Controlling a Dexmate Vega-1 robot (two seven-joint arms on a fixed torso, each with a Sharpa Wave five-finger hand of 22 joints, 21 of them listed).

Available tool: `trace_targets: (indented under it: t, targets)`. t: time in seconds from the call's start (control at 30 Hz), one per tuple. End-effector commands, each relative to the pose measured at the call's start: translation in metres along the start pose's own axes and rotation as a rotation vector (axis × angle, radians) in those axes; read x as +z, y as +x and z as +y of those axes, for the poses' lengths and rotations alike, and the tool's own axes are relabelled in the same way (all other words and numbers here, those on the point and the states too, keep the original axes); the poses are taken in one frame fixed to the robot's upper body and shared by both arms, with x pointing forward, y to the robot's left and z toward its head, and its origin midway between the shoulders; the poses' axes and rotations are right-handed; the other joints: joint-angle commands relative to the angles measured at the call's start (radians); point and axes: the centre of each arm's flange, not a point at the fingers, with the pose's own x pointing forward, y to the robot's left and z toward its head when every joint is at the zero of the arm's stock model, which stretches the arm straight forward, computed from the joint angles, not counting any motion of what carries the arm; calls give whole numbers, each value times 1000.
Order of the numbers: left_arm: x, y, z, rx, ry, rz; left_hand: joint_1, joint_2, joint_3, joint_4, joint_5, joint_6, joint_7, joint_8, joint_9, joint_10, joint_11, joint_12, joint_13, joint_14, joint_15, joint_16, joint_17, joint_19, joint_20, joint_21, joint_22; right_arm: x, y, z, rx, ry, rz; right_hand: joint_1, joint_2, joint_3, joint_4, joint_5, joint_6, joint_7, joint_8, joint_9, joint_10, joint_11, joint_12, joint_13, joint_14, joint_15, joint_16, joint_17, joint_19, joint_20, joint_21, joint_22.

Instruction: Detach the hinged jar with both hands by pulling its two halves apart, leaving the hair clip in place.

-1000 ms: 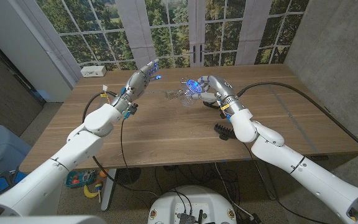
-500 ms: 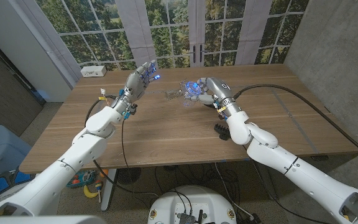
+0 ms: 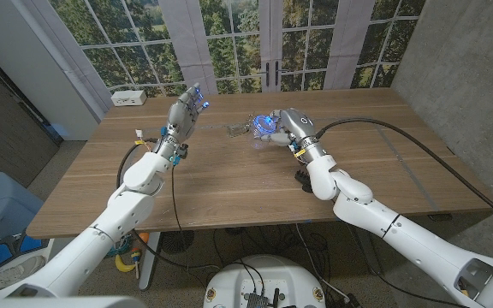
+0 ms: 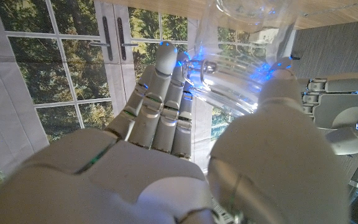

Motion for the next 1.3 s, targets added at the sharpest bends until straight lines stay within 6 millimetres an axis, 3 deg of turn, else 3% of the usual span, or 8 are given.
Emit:
trace_targets:
  t: [0.03, 0.5, 1.1, 1.3]
  targets:
    - [-14, -6, 6, 136, -22, 12, -8, 119, -10, -1, 5, -28, -2, 1, 4, -175, -7, -3, 3, -225, -59, -2, 3, -351, -173, -23, 3, -5, 3, 20, 6, -93, 10, 253, 263, 46, 51, 5, 160, -154, 6, 2, 119, -121, -6, -1, -46, -115, 5, -1, -1, -164, 8, 0]
    - [-17, -4, 10, 142, -31, 24, -5, 115, -18, -7, 4, -47, 0, 5, 4, -189, -8, 4, 3, -233, -57, 5, 1, -333, -162, -36, 2, -1, 7, 37, 54, -255, -23, 253, 263, 43, 50, 6, 161, -161, 4, -6, 121, -121, -15, -4, -46, -116, 3, -2, -1, -164, 14, -1]
    - [-16, -1, 12, 100, -21, 40, 4, 108, -20, -17, 2, -37, 8, 12, 3, -172, 2, 13, 3, -212, -48, 11, -4, -295, -150, -42, 1, 5, 15, 43, 110, -364, 15, 252, 265, 41, 50, 5, 167, -160, 3, -16, 125, -123, -23, -7, -43, -116, -1, -4, 1, -162, 22, -2]
    - [-17, 1, 13, 89, -20, 42, 7, 105, -20, -21, 2, -31, 8, 14, 3, -165, 3, 15, 3, -205, -48, 12, -5, -283, -146, -44, 1, 7, 17, 43, 129, -384, 30, 259, 265, 48, 41, -8, 160, -169, -1, -26, 114, -137, -50, -33, -66, -119, -35, -28, 33, -144, 39, -5]
